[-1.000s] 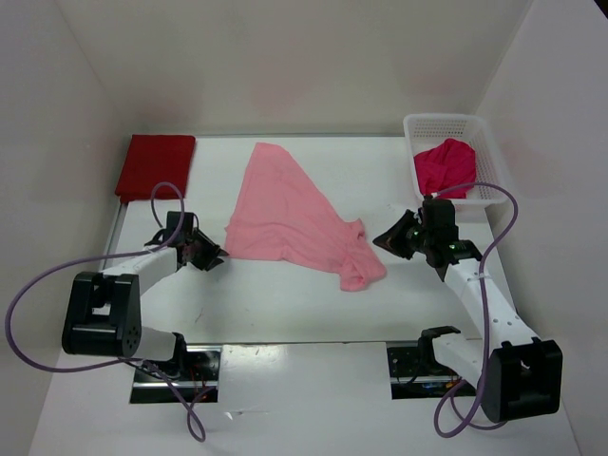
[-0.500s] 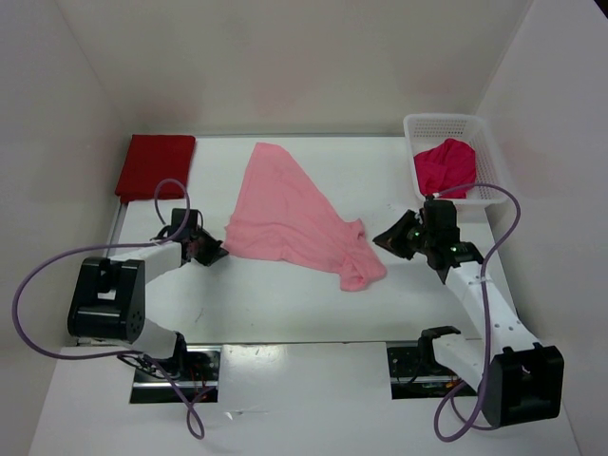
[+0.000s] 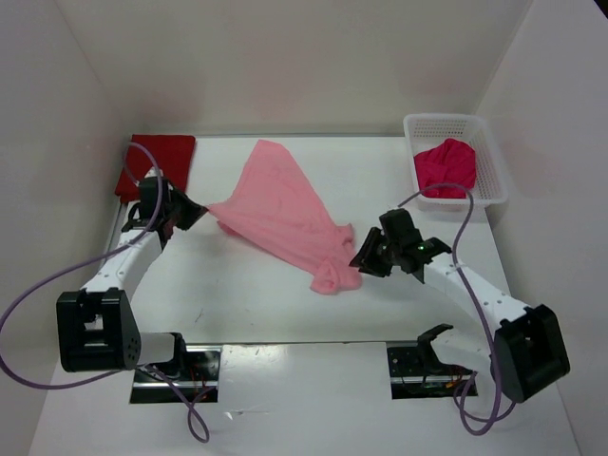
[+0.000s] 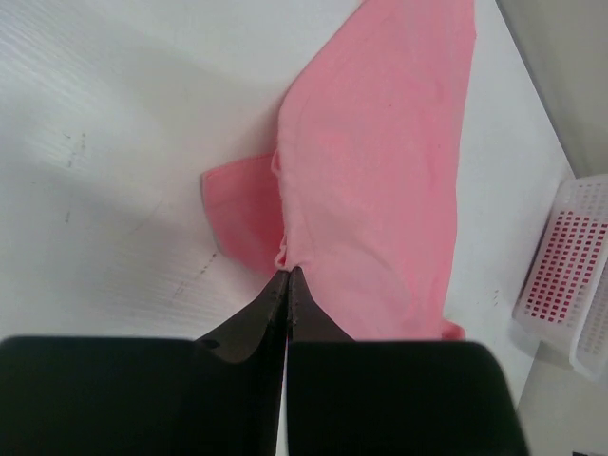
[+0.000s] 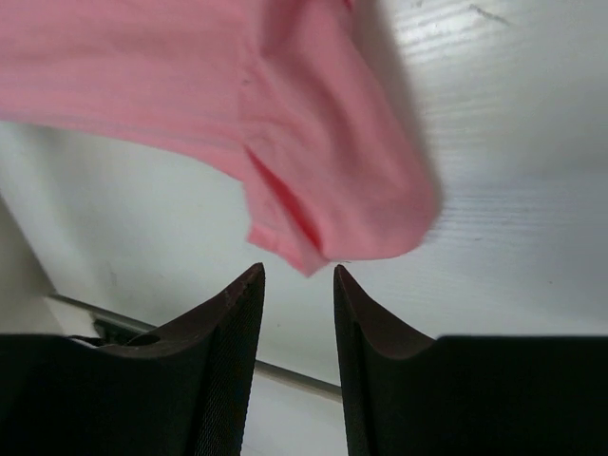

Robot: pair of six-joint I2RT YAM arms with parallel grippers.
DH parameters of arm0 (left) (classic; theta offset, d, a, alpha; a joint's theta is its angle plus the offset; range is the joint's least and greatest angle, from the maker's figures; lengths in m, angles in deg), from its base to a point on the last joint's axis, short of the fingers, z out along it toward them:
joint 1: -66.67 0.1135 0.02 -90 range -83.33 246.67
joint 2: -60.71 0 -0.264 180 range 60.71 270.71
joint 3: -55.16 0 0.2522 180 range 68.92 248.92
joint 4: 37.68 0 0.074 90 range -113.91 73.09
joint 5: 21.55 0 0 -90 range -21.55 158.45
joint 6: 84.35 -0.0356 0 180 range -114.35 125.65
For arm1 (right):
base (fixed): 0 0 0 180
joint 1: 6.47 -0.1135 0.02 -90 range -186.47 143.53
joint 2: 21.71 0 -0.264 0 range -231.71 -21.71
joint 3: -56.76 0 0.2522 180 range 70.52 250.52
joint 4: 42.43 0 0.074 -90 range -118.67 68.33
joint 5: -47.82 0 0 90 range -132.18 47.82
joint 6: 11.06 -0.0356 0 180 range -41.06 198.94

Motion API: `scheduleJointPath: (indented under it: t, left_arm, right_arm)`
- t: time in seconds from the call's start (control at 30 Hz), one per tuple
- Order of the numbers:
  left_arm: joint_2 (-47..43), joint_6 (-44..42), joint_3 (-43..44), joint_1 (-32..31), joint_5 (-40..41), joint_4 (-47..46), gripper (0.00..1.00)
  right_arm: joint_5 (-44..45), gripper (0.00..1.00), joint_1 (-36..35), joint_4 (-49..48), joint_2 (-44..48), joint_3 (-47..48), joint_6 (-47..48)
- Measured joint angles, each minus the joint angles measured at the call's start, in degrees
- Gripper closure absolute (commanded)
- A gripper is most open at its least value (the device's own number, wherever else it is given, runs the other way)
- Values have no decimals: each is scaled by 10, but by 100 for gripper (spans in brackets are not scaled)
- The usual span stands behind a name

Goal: Fold and stack the t-shirts
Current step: Flatten out the tshirt

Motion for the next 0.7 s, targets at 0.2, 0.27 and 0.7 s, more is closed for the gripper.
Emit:
scheduleJointPath:
  t: [0.2, 0.27, 0.7]
  left_arm:
    - [-22, -26, -27, 18, -29, 7, 100]
    - [-24, -28, -47, 18, -42, 11, 100]
    - [-29, -51, -80, 18, -80, 20, 100]
  right_arm:
    - [50, 59, -68, 27, -89, 34, 8]
    - [64, 56, -79, 31, -111, 54, 16]
    - [135, 52, -140, 25, -297, 219, 65]
